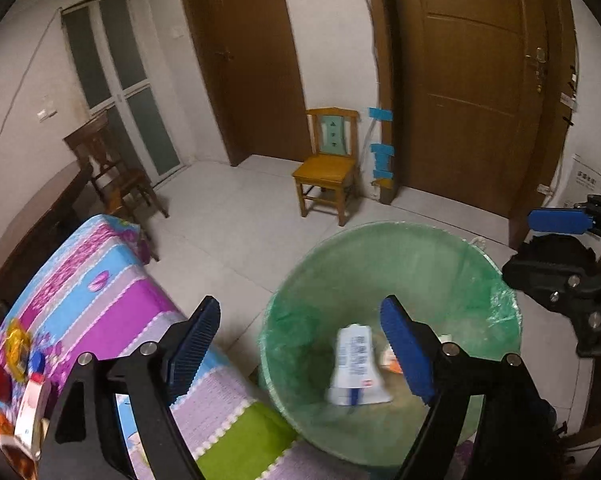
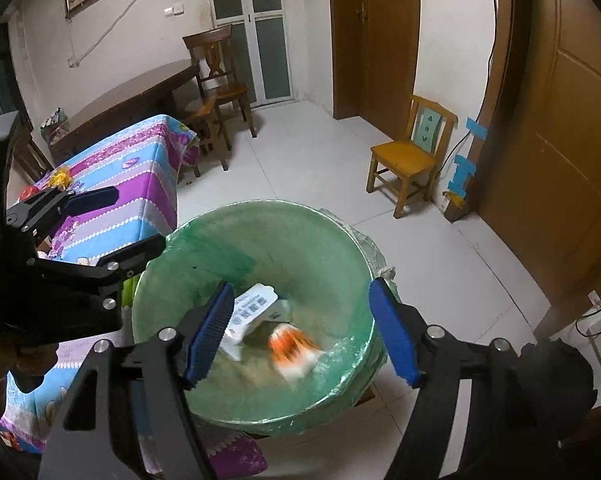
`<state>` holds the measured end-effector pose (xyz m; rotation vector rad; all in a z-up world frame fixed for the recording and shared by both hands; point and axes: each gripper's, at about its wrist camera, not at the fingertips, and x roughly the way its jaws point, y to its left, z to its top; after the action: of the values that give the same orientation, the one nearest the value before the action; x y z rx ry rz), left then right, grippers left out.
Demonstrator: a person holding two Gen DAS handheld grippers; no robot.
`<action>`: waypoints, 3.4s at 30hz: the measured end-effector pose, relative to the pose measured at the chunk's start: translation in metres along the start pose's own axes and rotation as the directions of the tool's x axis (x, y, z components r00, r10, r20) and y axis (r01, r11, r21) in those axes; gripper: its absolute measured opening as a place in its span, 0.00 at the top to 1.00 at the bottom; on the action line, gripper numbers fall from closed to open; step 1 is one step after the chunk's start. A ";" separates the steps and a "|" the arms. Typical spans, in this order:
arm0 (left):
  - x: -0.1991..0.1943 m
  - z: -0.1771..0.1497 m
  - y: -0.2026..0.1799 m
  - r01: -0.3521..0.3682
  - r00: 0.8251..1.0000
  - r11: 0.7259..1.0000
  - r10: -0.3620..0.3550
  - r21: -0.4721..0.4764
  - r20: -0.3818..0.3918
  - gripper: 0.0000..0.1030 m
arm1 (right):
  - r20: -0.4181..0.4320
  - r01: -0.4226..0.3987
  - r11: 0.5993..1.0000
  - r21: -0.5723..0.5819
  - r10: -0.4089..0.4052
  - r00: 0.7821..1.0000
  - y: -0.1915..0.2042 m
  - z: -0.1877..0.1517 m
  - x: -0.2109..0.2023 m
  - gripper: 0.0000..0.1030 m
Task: Collect trash
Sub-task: 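Move both tools back over the table, then grasp the white cord bundle with the left tool while the right tool grasps the gold cigarette pack, then carry the cord and gold pack to the green bin and release both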
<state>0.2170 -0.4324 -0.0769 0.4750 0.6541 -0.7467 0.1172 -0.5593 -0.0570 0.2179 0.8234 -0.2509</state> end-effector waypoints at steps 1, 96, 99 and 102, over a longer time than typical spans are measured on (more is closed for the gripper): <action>-0.004 -0.003 0.003 -0.007 1.000 1.000 0.007 -0.009 0.005 0.20 | 0.004 -0.005 1.000 0.000 0.005 1.000 0.001 -0.001 -0.001 0.35; -0.277 -0.306 0.224 -0.480 0.866 0.698 0.475 -0.532 -0.157 0.73 | 0.076 -0.541 0.682 -0.492 0.653 0.753 0.334 -0.090 -0.079 0.56; -0.276 -0.303 0.219 -0.510 0.848 0.695 0.505 -0.507 -0.162 0.73 | 0.100 -0.517 0.696 -0.498 0.639 0.763 0.330 -0.093 -0.082 0.56; -0.276 -0.300 0.216 -0.514 0.846 0.697 0.507 -0.500 -0.164 0.73 | 0.110 -0.503 0.701 -0.505 0.631 0.768 0.329 -0.094 -0.081 0.56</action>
<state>0.1143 0.0170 -0.0626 0.1293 0.6652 -0.0081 0.0989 -0.2089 -0.0277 -0.0085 0.4755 0.5037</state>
